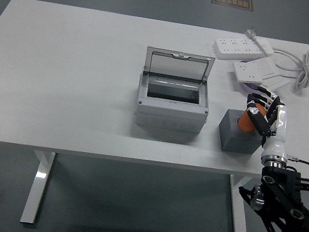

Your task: Fetch the battery,place it into the box,close the lid of the box

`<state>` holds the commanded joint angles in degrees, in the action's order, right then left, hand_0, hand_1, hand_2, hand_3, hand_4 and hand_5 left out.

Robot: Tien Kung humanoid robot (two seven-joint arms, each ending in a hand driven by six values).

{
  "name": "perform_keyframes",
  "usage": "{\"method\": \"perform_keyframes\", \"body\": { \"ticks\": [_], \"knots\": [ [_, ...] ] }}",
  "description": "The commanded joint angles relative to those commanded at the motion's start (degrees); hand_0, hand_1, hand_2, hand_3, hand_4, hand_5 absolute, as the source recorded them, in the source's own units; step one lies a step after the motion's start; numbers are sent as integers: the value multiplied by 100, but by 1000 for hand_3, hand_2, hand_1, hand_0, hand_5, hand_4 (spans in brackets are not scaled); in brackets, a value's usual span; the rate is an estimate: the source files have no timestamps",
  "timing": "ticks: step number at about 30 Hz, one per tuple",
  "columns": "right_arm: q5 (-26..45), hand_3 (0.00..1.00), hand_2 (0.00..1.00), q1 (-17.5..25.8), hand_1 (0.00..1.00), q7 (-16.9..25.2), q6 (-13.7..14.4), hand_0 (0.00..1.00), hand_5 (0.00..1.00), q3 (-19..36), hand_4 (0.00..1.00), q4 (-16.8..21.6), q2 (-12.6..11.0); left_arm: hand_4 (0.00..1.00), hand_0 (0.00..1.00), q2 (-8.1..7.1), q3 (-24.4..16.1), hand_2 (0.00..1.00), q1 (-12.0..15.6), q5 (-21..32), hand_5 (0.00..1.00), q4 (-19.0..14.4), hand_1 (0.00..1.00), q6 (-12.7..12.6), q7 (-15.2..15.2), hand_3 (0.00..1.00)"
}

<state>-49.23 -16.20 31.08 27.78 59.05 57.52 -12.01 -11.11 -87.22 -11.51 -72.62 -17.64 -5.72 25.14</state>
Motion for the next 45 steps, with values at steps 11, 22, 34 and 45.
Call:
{"method": "perform_keyframes", "body": {
  "ticks": [11, 22, 34, 45],
  "knots": [
    [-7, 651, 589, -7, 625, -13, -3, 660, 250, -10, 689, 3, -6, 694, 585, 5, 4, 650, 2, 2, 179, -1, 706, -1, 2, 606],
    [29, 652, 588, 17, 626, -14, -8, 661, 242, -175, 691, -39, 7, 695, 580, 6, -10, 651, -8, -26, 178, 3, 705, 14, -3, 606],
    [92, 650, 586, 10, 621, -50, -32, 609, 206, -313, 659, -219, 4, 694, 579, -1, -19, 651, -26, -53, 175, 4, 705, 28, 2, 606],
    [248, 649, 585, 17, 626, 5, 118, 633, 196, -359, 646, -222, -9, 693, 578, -7, -29, 650, -30, -77, 174, 3, 706, 39, 10, 606]
  ]
}}
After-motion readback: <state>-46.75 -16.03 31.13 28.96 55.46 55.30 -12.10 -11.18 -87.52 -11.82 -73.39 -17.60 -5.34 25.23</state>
